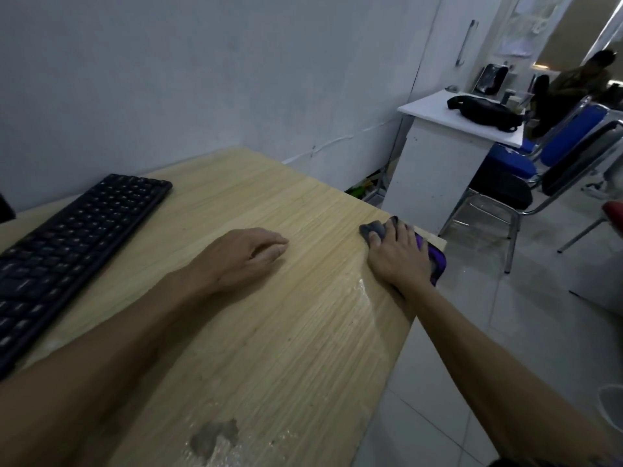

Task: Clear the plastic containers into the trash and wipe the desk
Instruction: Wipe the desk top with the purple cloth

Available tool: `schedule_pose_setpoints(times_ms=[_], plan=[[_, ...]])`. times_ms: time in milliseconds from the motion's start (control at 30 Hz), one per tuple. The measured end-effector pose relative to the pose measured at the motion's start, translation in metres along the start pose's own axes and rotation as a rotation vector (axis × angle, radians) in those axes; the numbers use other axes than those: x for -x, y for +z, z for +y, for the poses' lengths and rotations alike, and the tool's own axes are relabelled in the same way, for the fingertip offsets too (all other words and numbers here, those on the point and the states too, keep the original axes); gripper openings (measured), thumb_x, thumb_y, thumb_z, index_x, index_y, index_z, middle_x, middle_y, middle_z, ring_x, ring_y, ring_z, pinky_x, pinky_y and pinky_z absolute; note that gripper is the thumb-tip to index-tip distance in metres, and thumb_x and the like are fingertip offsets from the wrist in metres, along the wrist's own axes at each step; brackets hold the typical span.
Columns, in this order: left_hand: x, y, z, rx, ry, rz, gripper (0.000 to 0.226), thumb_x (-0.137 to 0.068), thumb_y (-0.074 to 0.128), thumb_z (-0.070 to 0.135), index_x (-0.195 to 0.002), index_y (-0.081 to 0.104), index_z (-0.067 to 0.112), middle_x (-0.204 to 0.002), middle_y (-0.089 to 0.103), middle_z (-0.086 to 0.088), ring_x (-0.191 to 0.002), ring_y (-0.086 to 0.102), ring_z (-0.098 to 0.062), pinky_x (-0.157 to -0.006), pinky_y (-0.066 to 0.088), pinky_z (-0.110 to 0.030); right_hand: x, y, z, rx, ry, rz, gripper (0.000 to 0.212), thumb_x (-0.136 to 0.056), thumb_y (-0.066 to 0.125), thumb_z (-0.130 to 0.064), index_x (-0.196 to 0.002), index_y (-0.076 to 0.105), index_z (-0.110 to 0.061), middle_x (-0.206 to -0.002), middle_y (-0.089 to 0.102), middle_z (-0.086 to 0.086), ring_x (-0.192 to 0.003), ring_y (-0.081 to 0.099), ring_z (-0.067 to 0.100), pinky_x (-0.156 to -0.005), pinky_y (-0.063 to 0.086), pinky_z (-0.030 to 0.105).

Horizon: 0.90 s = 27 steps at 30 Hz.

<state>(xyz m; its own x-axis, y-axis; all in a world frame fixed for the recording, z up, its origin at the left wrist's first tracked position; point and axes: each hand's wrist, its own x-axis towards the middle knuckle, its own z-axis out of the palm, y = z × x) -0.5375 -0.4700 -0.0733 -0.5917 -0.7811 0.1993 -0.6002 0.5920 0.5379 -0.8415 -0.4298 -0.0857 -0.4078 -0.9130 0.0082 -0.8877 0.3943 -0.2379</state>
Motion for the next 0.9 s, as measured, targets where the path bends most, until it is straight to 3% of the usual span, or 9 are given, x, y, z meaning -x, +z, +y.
schedule_pose_setpoints(times_ms=[133, 267, 400, 500, 567, 700, 900], plan=[[0.015, -0.007, -0.012, -0.001, -0.04, 0.025, 0.042, -0.105, 0.046, 0.047, -0.138, 0.063, 0.027, -0.143, 0.061, 0.005, -0.126, 0.056, -0.009, -0.106, 0.045, -0.033, 0.048, 0.012, -0.058, 0.005, -0.131, -0.036, 0.066, -0.107, 0.012, -0.05, -0.164, 0.008, -0.018, -0.173, -0.002, 0.003, -0.158, -0.006, 0.02, -0.127, -0.004, 0.05], [0.029, -0.021, -0.015, -0.009, -0.083, 0.101, 0.036, -0.107, 0.047, 0.039, -0.137, 0.064, 0.027, -0.14, 0.063, 0.005, -0.123, 0.058, -0.009, -0.103, 0.045, -0.03, 0.125, 0.03, -0.113, -0.024, -0.509, -0.08, 0.065, -0.107, 0.015, -0.056, -0.164, 0.008, -0.025, -0.172, 0.001, -0.002, -0.158, -0.005, 0.015, -0.128, -0.002, 0.047], [0.043, -0.044, -0.028, 0.002, -0.123, 0.085, 0.043, -0.106, 0.039, 0.05, -0.136, 0.064, 0.031, -0.14, 0.063, 0.011, -0.124, 0.056, -0.005, -0.105, 0.045, -0.032, 0.164, 0.03, -0.121, -0.035, -0.953, -0.172, 0.061, -0.107, 0.022, -0.057, -0.163, 0.014, -0.032, -0.172, 0.004, -0.01, -0.157, -0.004, 0.007, -0.128, -0.002, 0.038], [0.045, -0.053, -0.039, -0.022, -0.137, 0.053, 0.057, -0.099, 0.033, 0.062, -0.136, 0.064, 0.031, -0.139, 0.063, 0.012, -0.123, 0.056, -0.005, -0.102, 0.045, -0.029, 0.133, 0.021, -0.112, -0.003, -1.081, -0.211, 0.061, -0.108, 0.024, -0.058, -0.163, 0.013, -0.036, -0.171, 0.006, -0.014, -0.156, -0.004, 0.002, -0.127, -0.003, 0.034], [0.044, -0.054, -0.046, -0.036, -0.137, 0.056, 0.064, -0.095, 0.03, 0.067, -0.136, 0.064, 0.031, -0.138, 0.064, 0.01, -0.122, 0.057, -0.005, -0.101, 0.045, -0.027, 0.102, 0.02, -0.111, -0.002, -1.039, -0.218, 0.061, -0.107, 0.025, -0.058, -0.163, 0.013, -0.037, -0.171, 0.008, -0.015, -0.156, -0.001, 0.002, -0.128, -0.001, 0.036], [0.032, -0.05, -0.058, -0.055, -0.159, 0.061, 0.043, -0.107, 0.038, 0.049, -0.139, 0.061, 0.031, -0.144, 0.06, 0.007, -0.123, 0.053, -0.004, -0.095, 0.041, -0.023, 0.023, 0.015, -0.113, -0.032, -0.856, -0.195, 0.064, -0.104, 0.021, -0.062, -0.163, 0.017, -0.036, -0.17, 0.012, -0.015, -0.157, 0.006, 0.007, -0.128, 0.008, 0.045], [0.002, -0.032, -0.06, -0.061, -0.17, 0.071, 0.046, -0.108, 0.033, 0.05, -0.135, 0.064, 0.03, -0.144, 0.058, 0.009, -0.122, 0.054, -0.005, -0.098, 0.043, -0.03, -0.098, 0.024, -0.107, 0.007, -0.413, -0.075, 0.065, -0.106, 0.017, -0.058, -0.163, 0.017, -0.028, -0.172, 0.009, -0.004, -0.158, 0.007, 0.019, -0.127, 0.008, 0.049]])
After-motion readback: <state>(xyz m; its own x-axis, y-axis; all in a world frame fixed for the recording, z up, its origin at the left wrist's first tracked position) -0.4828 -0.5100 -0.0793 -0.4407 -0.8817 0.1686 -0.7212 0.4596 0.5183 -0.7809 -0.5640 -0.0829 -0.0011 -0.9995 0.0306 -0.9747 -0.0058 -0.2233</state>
